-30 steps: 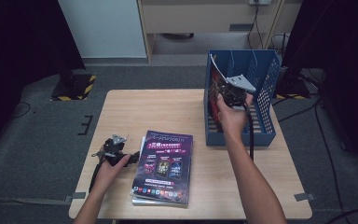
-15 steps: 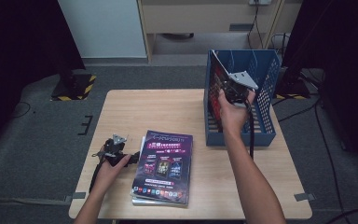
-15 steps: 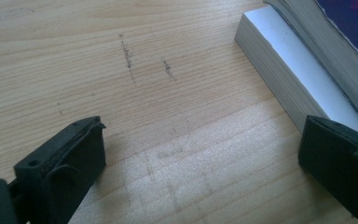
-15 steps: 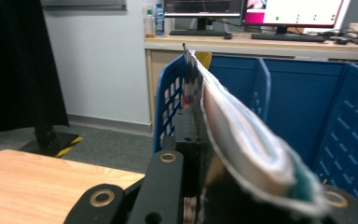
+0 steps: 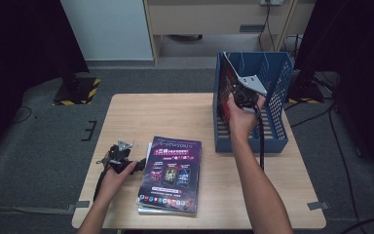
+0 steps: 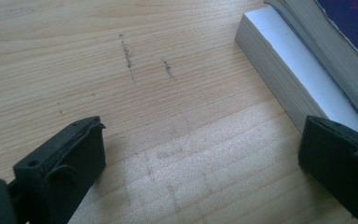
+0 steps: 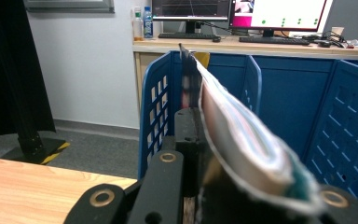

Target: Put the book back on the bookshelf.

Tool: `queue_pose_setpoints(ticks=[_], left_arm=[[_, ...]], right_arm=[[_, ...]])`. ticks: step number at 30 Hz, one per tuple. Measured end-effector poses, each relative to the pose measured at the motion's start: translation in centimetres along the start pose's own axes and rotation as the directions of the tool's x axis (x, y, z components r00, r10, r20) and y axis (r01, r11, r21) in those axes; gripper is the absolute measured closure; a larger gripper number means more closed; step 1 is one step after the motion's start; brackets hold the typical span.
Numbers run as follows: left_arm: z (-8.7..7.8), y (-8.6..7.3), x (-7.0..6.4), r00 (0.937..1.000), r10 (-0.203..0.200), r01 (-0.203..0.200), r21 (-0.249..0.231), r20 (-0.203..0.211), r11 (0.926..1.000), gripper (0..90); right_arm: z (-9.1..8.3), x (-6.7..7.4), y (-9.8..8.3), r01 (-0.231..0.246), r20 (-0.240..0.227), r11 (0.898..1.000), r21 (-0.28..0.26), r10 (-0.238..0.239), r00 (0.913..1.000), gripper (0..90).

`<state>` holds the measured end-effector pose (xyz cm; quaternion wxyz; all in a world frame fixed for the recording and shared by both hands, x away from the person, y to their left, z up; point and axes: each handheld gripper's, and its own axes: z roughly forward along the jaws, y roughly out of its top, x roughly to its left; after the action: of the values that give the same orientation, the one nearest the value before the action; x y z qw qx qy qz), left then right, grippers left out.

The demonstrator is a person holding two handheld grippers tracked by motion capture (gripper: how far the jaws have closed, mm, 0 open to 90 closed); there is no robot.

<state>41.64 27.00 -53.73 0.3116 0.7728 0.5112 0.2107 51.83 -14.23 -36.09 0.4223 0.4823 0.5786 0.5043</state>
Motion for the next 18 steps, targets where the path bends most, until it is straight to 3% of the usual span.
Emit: queue_pose_setpoints(ticks=[18], left_arm=[[0.0, 0.0, 0.0, 1.0, 0.0, 0.0, -0.002, 0.001, 1.0, 0.0]], right_arm=[[0.3, 2.4, -1.5, 0.028, -0.03, 1.0, 0.005, -0.028, 0.9992, 86.0]])
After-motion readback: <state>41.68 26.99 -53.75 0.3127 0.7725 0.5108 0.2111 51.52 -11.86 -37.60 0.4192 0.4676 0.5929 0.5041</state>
